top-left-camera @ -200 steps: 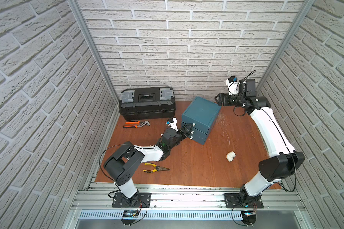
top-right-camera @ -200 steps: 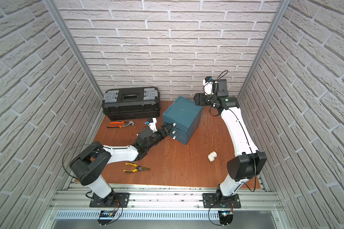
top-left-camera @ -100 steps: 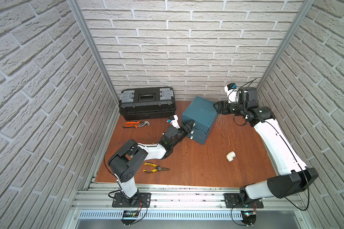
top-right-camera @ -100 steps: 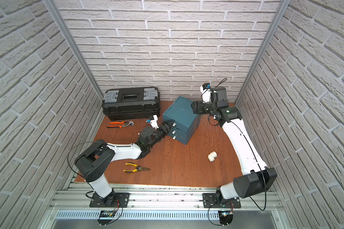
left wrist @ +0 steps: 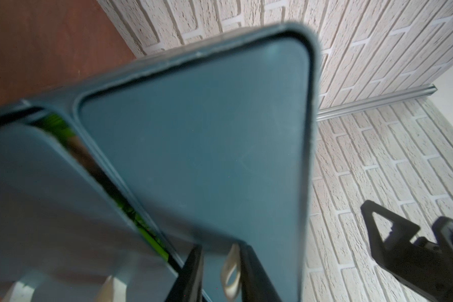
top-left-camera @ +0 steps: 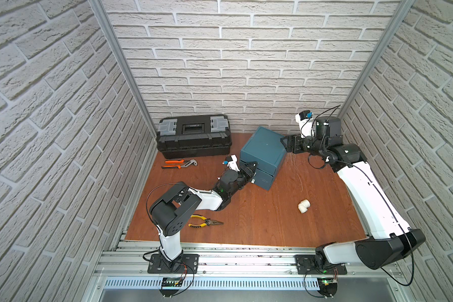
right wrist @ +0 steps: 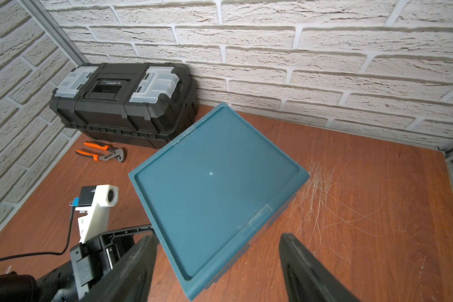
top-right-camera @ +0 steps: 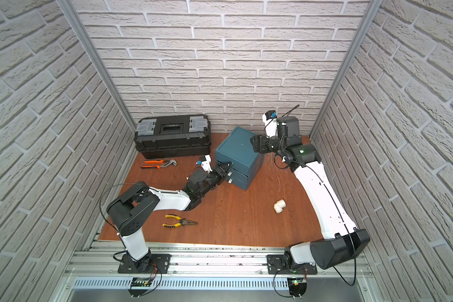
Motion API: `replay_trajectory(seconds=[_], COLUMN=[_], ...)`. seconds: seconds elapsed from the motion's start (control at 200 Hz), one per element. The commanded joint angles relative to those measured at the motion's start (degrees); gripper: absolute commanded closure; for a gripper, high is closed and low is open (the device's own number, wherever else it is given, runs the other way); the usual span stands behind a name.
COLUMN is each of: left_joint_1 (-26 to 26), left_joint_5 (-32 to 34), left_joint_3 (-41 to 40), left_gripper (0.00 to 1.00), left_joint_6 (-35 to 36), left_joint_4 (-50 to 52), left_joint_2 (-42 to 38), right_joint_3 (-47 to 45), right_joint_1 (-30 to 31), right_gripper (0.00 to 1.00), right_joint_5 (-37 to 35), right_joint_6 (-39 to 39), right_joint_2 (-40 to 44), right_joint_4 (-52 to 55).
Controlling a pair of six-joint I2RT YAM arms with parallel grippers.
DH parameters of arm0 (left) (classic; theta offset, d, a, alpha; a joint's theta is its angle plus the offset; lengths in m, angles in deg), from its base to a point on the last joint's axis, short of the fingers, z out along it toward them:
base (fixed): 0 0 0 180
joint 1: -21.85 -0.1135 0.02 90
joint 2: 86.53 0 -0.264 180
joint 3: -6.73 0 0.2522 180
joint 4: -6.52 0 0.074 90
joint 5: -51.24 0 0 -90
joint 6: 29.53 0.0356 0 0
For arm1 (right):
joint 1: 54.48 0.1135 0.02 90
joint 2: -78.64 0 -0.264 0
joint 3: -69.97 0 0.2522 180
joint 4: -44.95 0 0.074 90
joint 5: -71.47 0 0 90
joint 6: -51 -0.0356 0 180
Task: Take the cookies out of the drawer
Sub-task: Open the drawer in the storage box.
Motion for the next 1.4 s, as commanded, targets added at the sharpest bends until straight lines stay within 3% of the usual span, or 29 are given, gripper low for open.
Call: replay_trajectory(seconds=[0.0,0.25,0.555,0.82,1.155,1.22,1.395], left_joint_1=[0.33,0.42,0.86,2.96,5.48,5.87,6.73], left_joint_5=[0.52,0.91,1.35,3.32,6.97,7.2,7.8], left_joint_3=[1.32,0.75,-2.18,-6.55,-13.24,-14.13,-17.52], left_gripper=[0.8,1.0,1.0,1.0,1.0,1.0,1.0], left_joint_6=[0.07,0.25,0.54,0.58,3.16,3.84,3.81], left_joint_4=[-2.58,-2.56,-0.07,1.68,7.75,10.15,12.86], left_joint_2=[-0.02,-1.17,-5.08,-9.01,-17.93,-20.07,-24.53], right_joint_3=[0.17,-1.67,-0.76,2.84,9.6,11.9,17.17], right_joint_1=[2.81,11.2,16.67,20.26,20.64,20.62,21.28], right_gripper=[0.23,0.24,0.25,0.37,0.51,0.59,0.59], right_joint_5=[-0.27,-3.48,-5.05,-5.68,-6.78,-6.86,-7.96], right_joint_6=[0.39,4.08,4.19,3.28,3.04,2.96,6.3], right_joint_2=[2.09,1.88,-1.06,-5.45,-10.24,-11.89,-15.88], right_joint_4=[-1.0,1.15,8.17,13.53,19.86,21.81,26.0])
